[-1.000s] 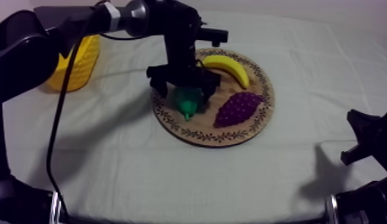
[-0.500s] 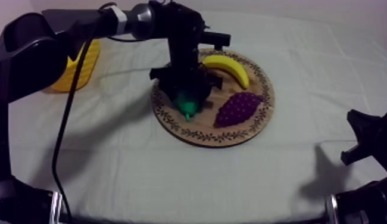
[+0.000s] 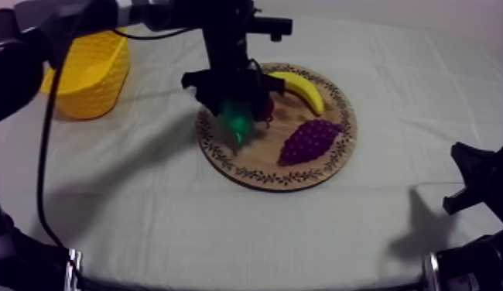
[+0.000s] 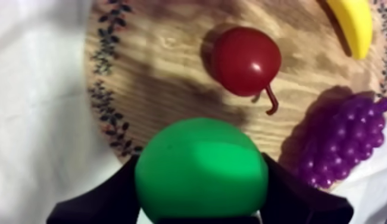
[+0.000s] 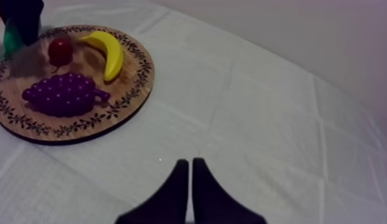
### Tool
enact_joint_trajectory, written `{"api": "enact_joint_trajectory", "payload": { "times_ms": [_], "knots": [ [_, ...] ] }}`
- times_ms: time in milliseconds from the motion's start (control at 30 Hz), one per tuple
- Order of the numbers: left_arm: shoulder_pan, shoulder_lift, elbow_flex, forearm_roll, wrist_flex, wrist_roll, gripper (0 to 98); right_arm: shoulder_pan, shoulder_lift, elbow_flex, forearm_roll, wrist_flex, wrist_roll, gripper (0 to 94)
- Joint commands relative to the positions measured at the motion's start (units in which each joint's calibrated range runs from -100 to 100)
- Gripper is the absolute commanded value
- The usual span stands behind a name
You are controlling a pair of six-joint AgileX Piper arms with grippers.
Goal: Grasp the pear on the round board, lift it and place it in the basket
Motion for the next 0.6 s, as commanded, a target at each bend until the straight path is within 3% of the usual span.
{"api": "enact_joint_trajectory", "payload": {
  "times_ms": [0, 300, 567],
  "knots": [
    [-0.19, -4.53, 0.76, -0.56, 0.32, 0.29, 55.3, 0.03, -0.01, -0.01, 0.00, 0.00, 0.04, 0.5],
    [-2.80, -21.56, 2.13, -4.13, 5.35, 1.40, 56.0, 0.03, -0.01, -0.01, 0.00, 0.00, 0.00, 0.5],
    [-7.81, -32.55, 0.01, -7.66, 8.57, 0.31, 56.0, 0.03, -0.01, -0.01, 0.00, 0.00, 0.00, 0.5]
  ]
}}
